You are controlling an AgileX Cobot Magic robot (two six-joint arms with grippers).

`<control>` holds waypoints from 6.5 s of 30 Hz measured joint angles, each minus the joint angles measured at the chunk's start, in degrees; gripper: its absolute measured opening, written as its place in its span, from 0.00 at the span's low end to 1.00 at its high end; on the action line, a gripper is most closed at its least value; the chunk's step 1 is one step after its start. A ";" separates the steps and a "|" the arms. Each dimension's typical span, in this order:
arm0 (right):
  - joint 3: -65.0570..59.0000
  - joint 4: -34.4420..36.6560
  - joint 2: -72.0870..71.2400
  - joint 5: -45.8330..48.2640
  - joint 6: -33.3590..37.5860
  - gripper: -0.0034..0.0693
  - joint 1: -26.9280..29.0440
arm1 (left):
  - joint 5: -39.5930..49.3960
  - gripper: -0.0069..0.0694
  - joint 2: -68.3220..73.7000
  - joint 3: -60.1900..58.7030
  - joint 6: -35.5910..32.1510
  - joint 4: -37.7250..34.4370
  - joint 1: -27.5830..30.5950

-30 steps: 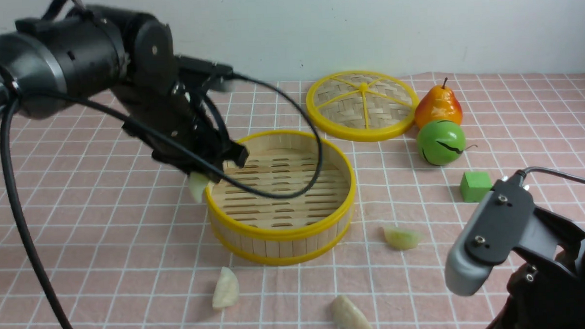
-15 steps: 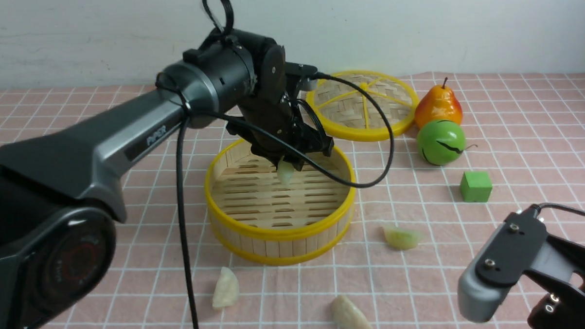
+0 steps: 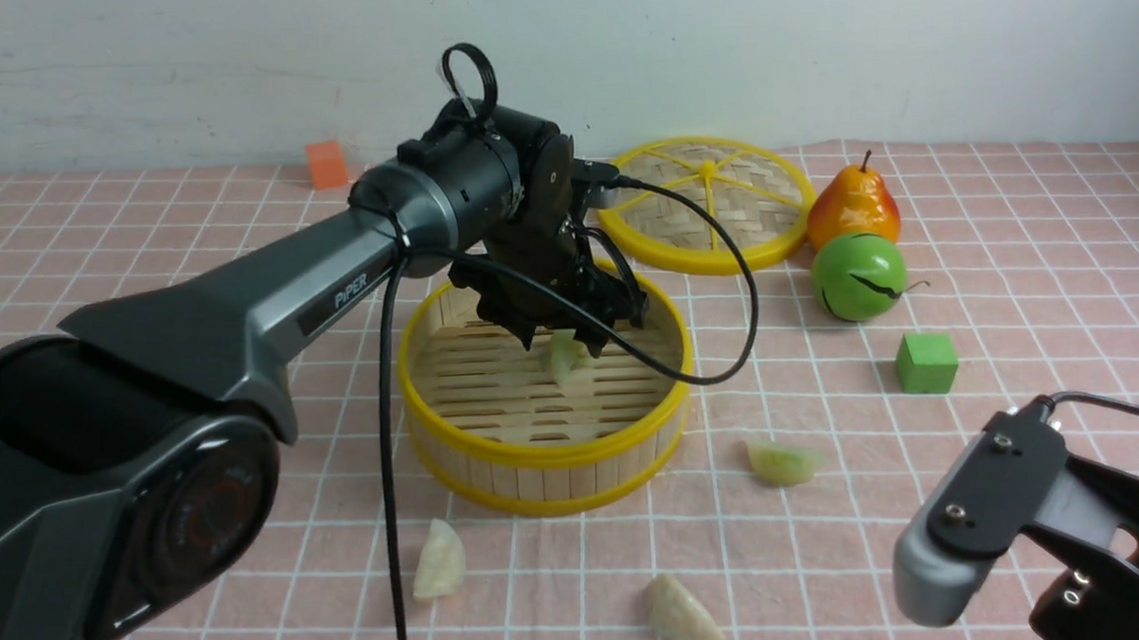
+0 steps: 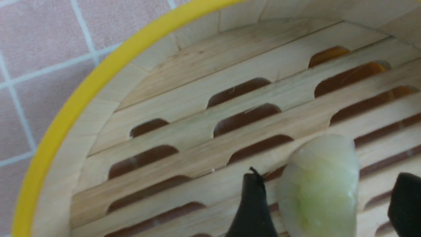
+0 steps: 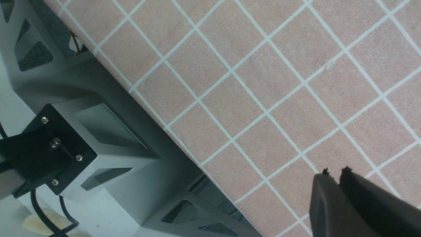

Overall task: Put the dumplings into the steamer on the table with the pink tablecloth.
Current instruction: 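Place the dumpling into the bamboo steamer basket with the left gripper, then reach for and grasp a dumpling on the table with the left gripper, then place the dumpling into the bamboo steamer basket with the left gripper, then reach for and grasp a dumpling lying on the table beside the steamer, then place the dumpling in the bamboo steamer basket with the right gripper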

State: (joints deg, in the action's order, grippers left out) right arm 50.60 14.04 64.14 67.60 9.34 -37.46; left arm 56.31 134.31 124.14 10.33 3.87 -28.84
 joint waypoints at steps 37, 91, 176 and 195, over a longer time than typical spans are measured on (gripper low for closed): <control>0.00 -3.08 0.00 -5.75 1.34 0.19 0.00 | -3.29 0.79 -42.38 -57.80 5.54 -6.42 0.06; 0.00 -5.23 0.00 -6.64 1.34 0.26 0.00 | 5.32 0.43 -3.01 -6.75 4.33 3.05 0.01; 65.13 -13.47 59.15 -9.82 1.16 0.37 -3.55 | -5.01 0.07 -112.95 -91.98 6.09 -5.87 0.07; 74.13 -17.45 69.92 -6.98 -2.80 0.77 -3.46 | -3.59 0.07 -112.95 -91.98 6.09 -5.93 0.07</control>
State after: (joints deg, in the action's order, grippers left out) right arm 124.73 -3.40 134.06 60.62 6.54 -40.91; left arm 52.72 21.36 32.16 16.42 -2.06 -28.78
